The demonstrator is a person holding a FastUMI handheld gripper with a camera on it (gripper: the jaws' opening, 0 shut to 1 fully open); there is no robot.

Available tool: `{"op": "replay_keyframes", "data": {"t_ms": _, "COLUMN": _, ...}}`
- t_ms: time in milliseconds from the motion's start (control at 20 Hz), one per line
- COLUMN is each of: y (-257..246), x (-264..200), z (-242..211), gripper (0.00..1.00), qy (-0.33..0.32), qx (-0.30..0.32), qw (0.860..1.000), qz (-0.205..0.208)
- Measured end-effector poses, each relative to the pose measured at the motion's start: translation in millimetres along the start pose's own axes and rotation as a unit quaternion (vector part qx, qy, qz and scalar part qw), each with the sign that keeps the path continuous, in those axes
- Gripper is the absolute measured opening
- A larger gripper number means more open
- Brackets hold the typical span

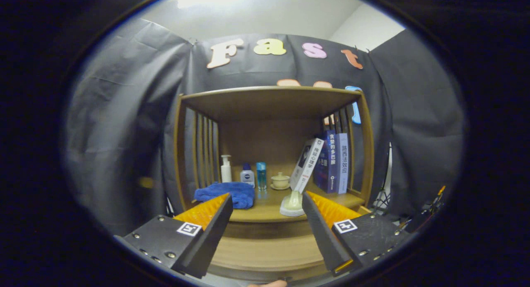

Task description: Pull open the drawer, take out the items inside it, and place them on the countertop above the cabinet.

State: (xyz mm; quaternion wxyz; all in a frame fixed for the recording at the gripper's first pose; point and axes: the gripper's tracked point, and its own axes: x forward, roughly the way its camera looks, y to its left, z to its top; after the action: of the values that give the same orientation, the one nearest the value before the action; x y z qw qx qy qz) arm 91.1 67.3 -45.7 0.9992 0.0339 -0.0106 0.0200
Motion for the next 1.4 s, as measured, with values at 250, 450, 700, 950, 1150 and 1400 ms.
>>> {"op": "replay_keyframes", "data": {"t_ms": 250, "y": -21.9, "x": -38.0, "z": -57.7, "gripper": 1.0, "qy": 0.048, "qx": -0.005, "qw": 0.998, "qz": -0.035}}
{"op": "replay_keyframes", "data": {"t_ms": 450, "y": -32.1, "x": -47.5, "z": -96.0, "gripper": 1.0, "qy": 0.072, "qx": 0.023, "qw": 0.996, "qz": -0.042}}
{"op": "replay_keyframes", "data": {"t_ms": 700, "y": -34.8, "x": -45.2, "z": -135.3, "gripper": 1.0, "qy": 0.109, "qx": 0.045, "qw": 0.992, "qz": -0.037}}
{"op": "replay_keyframes", "data": {"t_ms": 950, "y": -40.2, "x": -42.6, "z": -131.3, "gripper": 1.0, "qy": 0.081, "qx": 0.076, "qw": 0.993, "qz": -0.029}}
{"op": "replay_keyframes", "data": {"t_ms": 1150, "y": -41.7, "x": -42.3, "z": -130.2, "gripper": 1.0, "qy": 0.081, "qx": 0.064, "qw": 0.994, "qz": -0.034}}
{"op": "replay_keyframes", "data": {"t_ms": 1400, "y": -44.7, "x": -36.2, "z": -131.6, "gripper": 1.0, "qy": 0.096, "qx": 0.053, "qw": 0.994, "qz": -0.029}}
